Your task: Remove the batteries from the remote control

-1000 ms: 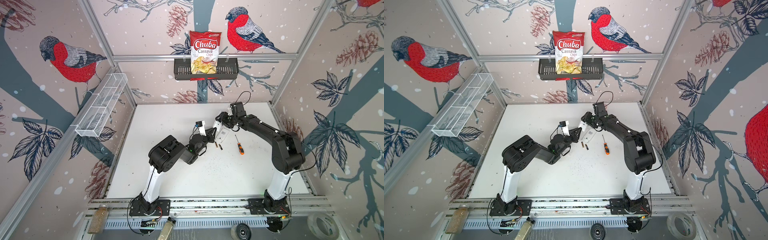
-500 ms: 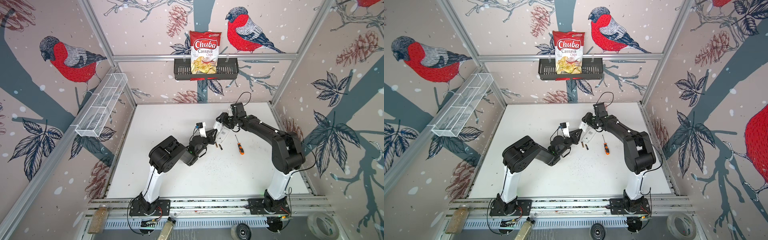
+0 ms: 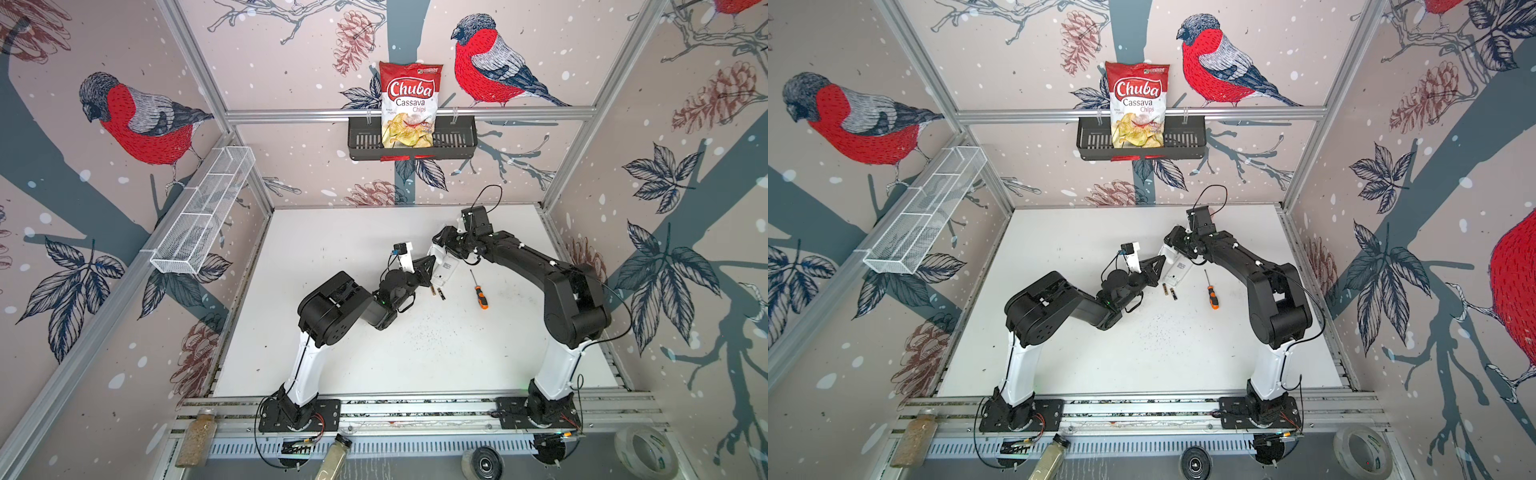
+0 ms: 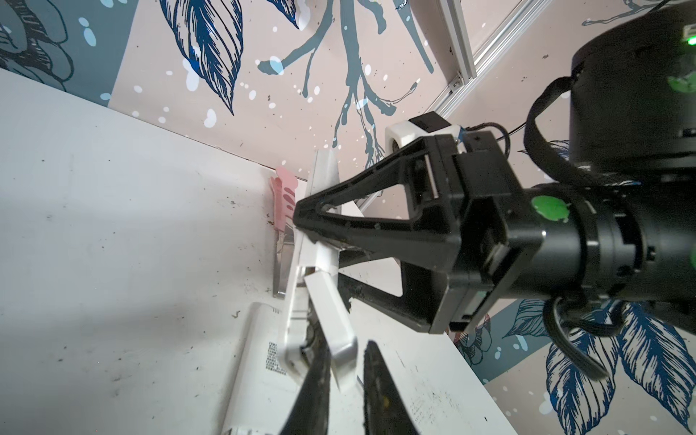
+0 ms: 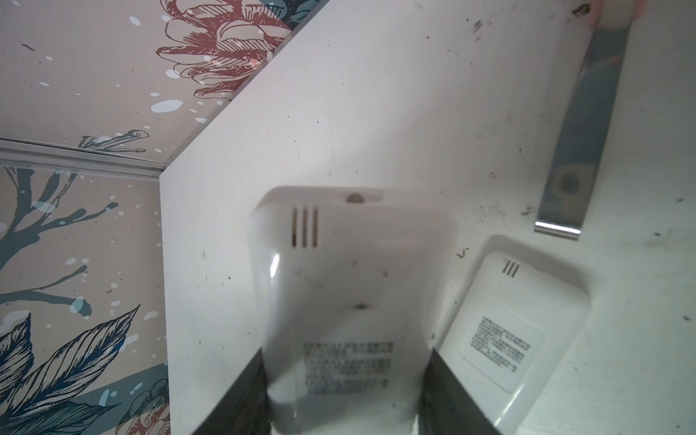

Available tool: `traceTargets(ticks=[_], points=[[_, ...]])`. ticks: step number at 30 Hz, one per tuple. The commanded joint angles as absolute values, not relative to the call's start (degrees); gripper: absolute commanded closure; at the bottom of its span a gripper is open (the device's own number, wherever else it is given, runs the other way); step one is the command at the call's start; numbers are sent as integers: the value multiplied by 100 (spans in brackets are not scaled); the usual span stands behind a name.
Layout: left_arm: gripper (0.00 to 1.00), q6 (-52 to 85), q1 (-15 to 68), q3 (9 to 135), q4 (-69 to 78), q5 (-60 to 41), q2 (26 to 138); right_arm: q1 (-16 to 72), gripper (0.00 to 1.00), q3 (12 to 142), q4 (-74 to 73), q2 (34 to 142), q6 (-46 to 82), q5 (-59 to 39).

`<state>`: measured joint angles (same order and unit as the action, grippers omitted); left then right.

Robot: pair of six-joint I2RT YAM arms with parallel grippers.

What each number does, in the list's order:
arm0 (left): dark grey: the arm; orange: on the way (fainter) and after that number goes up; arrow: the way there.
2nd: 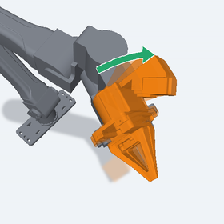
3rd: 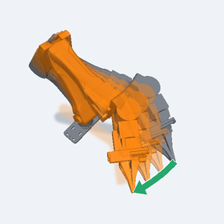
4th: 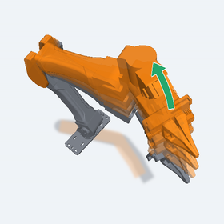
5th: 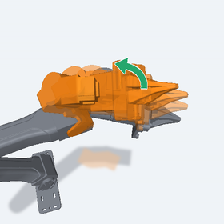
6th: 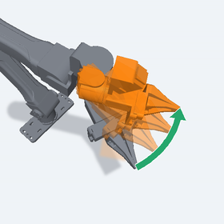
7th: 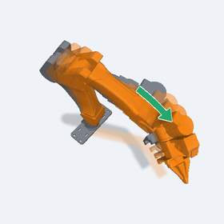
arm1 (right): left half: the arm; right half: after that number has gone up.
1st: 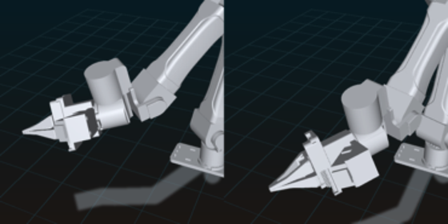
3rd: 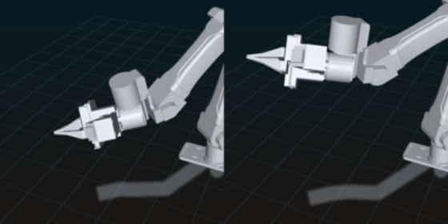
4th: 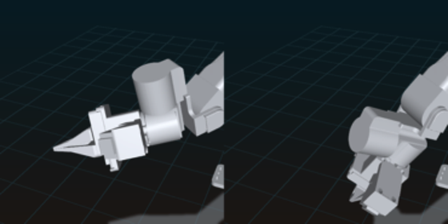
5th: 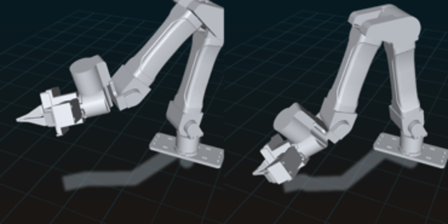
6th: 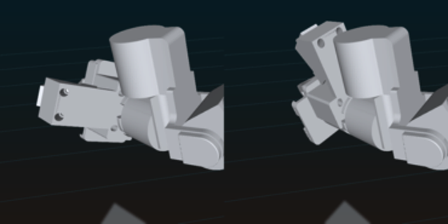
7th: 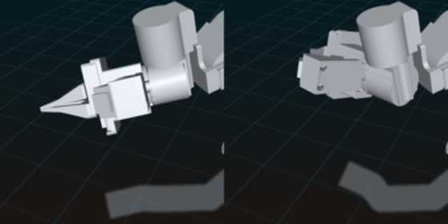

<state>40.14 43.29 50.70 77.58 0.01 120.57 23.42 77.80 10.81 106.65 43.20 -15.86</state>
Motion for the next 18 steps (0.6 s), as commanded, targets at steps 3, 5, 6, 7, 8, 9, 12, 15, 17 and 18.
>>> traceTargets(ticks=[3, 5, 6, 7, 8, 9, 12, 15, 17, 18], points=[[85, 3990, 4342, 5020, 7947, -53, 11938, 2348, 84, 7710, 884, 10573, 4236, -1564], [85, 4014, 4350, 4980, 7978, -53, 11884, 2347, 84, 7691, 886, 10565, 4229, -1558], [85, 4024, 4357, 4966, 7995, -51, 11836, 2340, 84, 7692, 888, 10556, 4228, -1557], [85, 4024, 4368, 4949, 8002, -61, 11793, 2338, 84, 7683, 888, 10556, 4228, -1556], [85, 4016, 4377, 4942, 7999, -71, 11763, 2338, 84, 7682, 890, 10551, 4228, -1553], [85, 4006, 4392, 4935, 8005, -79, 11722, 2338, 84, 7682, 886, 10552, 4228, -1549], [85, 4003, 4429, 4909, 8027, -114, 11622, 2338, 84, 7678, 892, 10551, 4228, -1556], [85, 3988, 4454, 4857, 8055, -123, 11512, 2338, 84, 7667, 895, 10536, 4219, -1558], [85, 3971, 4456, 4764, 8099, -113, 11417, 2344, 84, 7656, 922, 10516, 4193, -1550], [85, 3939, 4449, 4698, 8104, -99, 11341, 2338, 84, 7655, 944, 10504, 4169, -1536]])
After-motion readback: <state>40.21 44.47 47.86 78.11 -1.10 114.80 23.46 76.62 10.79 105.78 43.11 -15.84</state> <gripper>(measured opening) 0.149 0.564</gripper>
